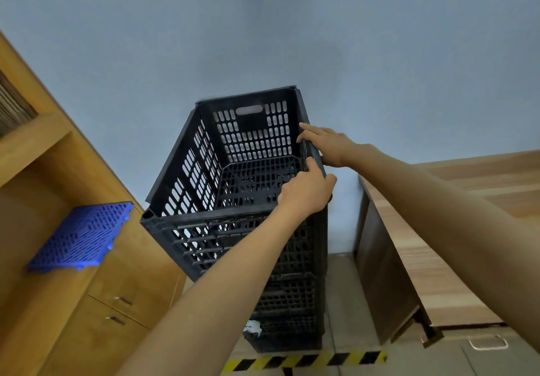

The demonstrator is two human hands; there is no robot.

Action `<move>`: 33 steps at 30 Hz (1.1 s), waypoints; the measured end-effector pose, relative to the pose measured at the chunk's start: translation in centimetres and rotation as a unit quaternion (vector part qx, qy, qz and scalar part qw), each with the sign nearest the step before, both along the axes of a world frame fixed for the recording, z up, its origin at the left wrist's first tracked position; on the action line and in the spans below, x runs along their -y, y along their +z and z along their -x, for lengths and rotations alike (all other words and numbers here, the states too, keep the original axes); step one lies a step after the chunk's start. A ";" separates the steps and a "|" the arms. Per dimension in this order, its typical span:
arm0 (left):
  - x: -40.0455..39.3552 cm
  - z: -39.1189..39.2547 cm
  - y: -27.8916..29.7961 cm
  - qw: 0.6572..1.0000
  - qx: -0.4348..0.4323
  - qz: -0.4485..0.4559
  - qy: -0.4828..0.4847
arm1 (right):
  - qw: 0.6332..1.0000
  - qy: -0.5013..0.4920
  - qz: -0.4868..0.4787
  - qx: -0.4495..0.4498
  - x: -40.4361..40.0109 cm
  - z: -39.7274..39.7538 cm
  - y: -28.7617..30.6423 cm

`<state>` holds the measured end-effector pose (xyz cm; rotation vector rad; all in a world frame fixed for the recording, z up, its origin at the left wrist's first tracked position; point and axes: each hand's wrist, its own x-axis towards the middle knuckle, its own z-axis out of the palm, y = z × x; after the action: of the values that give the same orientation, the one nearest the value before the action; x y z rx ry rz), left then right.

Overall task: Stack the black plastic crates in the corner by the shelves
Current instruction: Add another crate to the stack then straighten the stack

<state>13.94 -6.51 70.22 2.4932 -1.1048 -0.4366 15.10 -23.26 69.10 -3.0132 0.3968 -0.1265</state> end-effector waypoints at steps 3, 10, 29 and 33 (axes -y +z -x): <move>-0.1 0.0 -0.1 1.000 0.001 0.002 -0.004 | 1.000 -0.004 0.002 -0.018 0.3 -0.2 0.1; 0.4 -0.8 -0.5 0.999 -0.030 0.019 -0.007 | 0.999 0.023 0.020 0.036 1.4 -0.6 -1.1; 1.4 0.3 1.0 0.991 -0.054 0.050 0.114 | 0.920 0.342 0.192 -0.016 9.4 -5.1 3.2; 3.4 0.0 1.9 0.982 -0.099 0.017 0.161 | 0.889 0.396 0.232 0.002 9.4 -5.8 3.4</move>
<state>13.91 -9.90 72.17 2.4744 -0.6132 -0.5483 20.86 -32.69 72.54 -3.3271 -1.0075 -0.1743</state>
